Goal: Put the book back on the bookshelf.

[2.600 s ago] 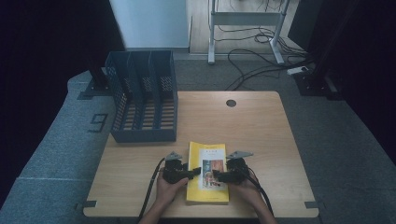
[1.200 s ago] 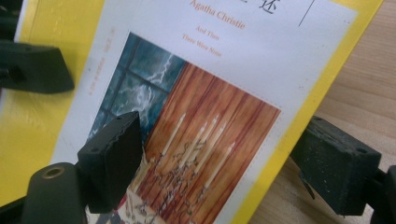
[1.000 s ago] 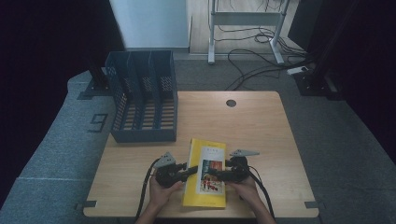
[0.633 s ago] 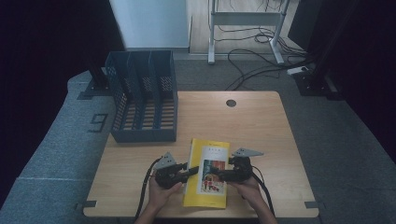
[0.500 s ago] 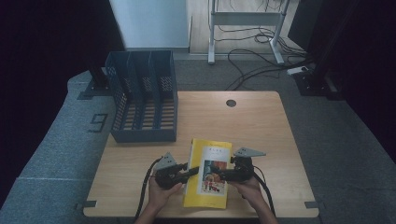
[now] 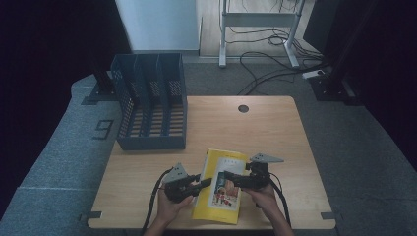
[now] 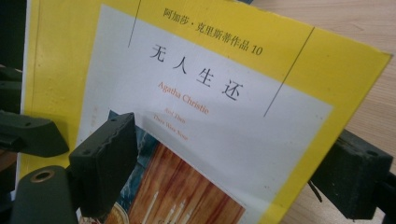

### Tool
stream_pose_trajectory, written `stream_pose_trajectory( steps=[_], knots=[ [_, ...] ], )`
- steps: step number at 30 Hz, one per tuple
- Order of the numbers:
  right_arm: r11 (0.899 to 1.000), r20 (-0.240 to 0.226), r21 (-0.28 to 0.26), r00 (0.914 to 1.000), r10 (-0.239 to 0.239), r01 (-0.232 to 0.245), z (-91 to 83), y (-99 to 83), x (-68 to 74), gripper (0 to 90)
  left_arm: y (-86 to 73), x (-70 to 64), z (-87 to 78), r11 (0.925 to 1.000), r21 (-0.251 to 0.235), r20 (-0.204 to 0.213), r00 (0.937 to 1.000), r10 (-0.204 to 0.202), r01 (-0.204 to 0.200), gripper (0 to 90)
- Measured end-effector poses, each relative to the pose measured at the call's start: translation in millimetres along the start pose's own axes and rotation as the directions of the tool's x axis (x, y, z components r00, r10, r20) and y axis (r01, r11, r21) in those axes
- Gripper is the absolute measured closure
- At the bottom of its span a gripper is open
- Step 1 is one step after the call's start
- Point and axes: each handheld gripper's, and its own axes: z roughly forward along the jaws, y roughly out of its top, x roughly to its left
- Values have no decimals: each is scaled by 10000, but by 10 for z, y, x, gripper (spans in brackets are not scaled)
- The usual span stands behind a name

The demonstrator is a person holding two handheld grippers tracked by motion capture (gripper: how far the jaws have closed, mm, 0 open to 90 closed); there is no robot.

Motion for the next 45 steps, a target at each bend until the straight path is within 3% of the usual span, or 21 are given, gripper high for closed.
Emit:
stream_pose_trajectory(
  steps=[8,13,16,19,27,33,39,42,45],
  knots=[
    [9998,18,204,10000,-79,79,13,-2,6,131,-12,-7,1,10000,10,-104,9999,24,-24,694],
    [9969,107,706,9993,347,-353,65,-39,-32,123,-29,13,18,9998,162,-211,9997,-102,105,701],
    [9936,121,977,9983,566,-575,101,-67,-58,70,-32,22,0,9998,29,-140,9997,-176,177,708],
    [9913,-156,1082,9969,766,-745,119,-74,-68,65,-19,28,-23,9996,-97,-25,9997,-254,254,716],
    [9937,38,1104,9998,189,-192,108,-63,-22,80,-17,51,-36,9998,-37,-39,9998,-209,209,713],
    [9957,38,922,10000,-74,70,82,-47,4,93,1,64,-46,9996,125,216,9995,-245,242,702],
    [9977,87,277,9981,-615,612,-26,16,87,126,43,26,-67,9998,127,429,9990,-158,152,701],
    [9945,-64,-38,9945,-1044,1044,-90,58,178,129,77,-22,-89,10000,41,540,9985,-36,33,705],
    [9889,229,-193,9889,-1471,1475,-125,81,273,129,98,-48,-115,10000,-39,512,9987,13,-11,708]
  ],
)
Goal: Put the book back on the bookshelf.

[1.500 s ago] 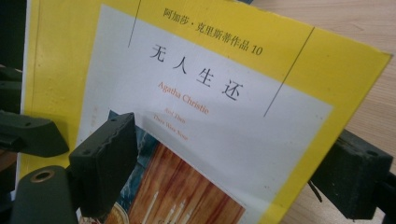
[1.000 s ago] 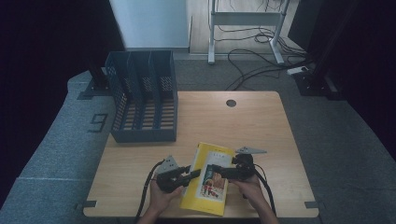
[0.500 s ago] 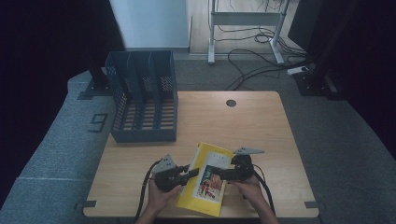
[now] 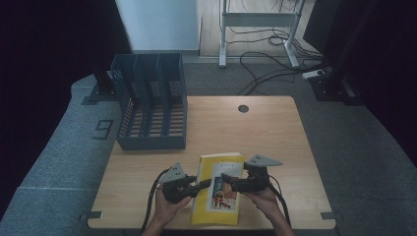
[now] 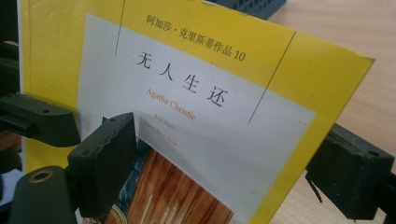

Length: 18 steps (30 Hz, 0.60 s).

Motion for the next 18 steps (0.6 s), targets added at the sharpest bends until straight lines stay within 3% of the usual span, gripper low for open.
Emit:
stream_pose_trajectory(
  steps=[11,18],
  knots=[
    [9998,-41,-108,9998,-171,171,-5,9,28,144,29,53,-13,9984,432,182,9991,-385,377,704],
    [9995,-16,-94,9996,-296,296,-6,3,32,144,32,39,-7,9980,416,124,9988,-481,476,709]
  ],
)
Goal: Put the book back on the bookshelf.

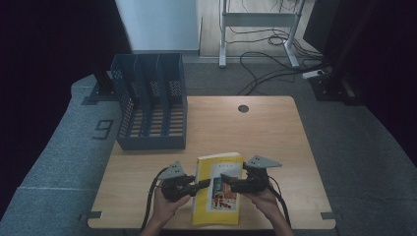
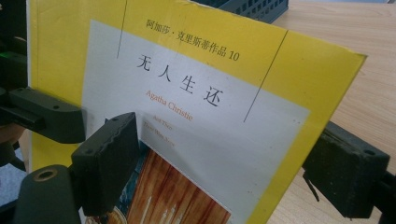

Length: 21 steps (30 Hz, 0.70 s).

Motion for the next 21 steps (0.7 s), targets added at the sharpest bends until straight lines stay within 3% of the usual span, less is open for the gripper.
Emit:
stream_pose_trajectory(
  steps=[13,21],
  knots=[
    [9990,140,25,9989,-446,446,-2,9,66,146,4,-3,-6,10000,-10,-4,10000,-63,63,723],
    [9996,-17,-84,9997,-258,258,-13,4,34,147,-14,44,-5,9991,-206,308,9989,-361,367,739]
  ],
)
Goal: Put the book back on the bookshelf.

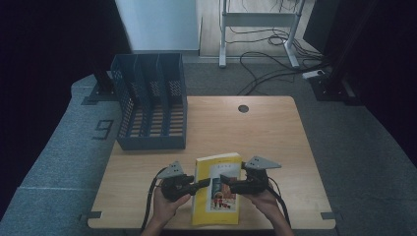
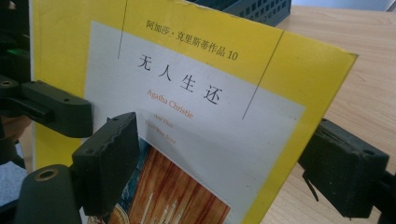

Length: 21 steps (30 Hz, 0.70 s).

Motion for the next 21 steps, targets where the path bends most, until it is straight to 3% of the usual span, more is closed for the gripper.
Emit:
stream_pose_trajectory(
  steps=[6,14,21],
  knots=[
    [9996,-221,-208,9995,204,-208,-23,-7,-28,160,-6,59,-20,9993,-64,153,9992,-358,359,743],
    [9989,-311,-261,9988,377,-385,-31,-24,-82,161,22,133,-173,9951,-778,38,9982,-605,606,753],
    [9990,-395,-148,9983,426,-432,-8,-41,-89,164,45,160,-283,9909,-1210,-137,9981,-609,588,755]
  ],
)
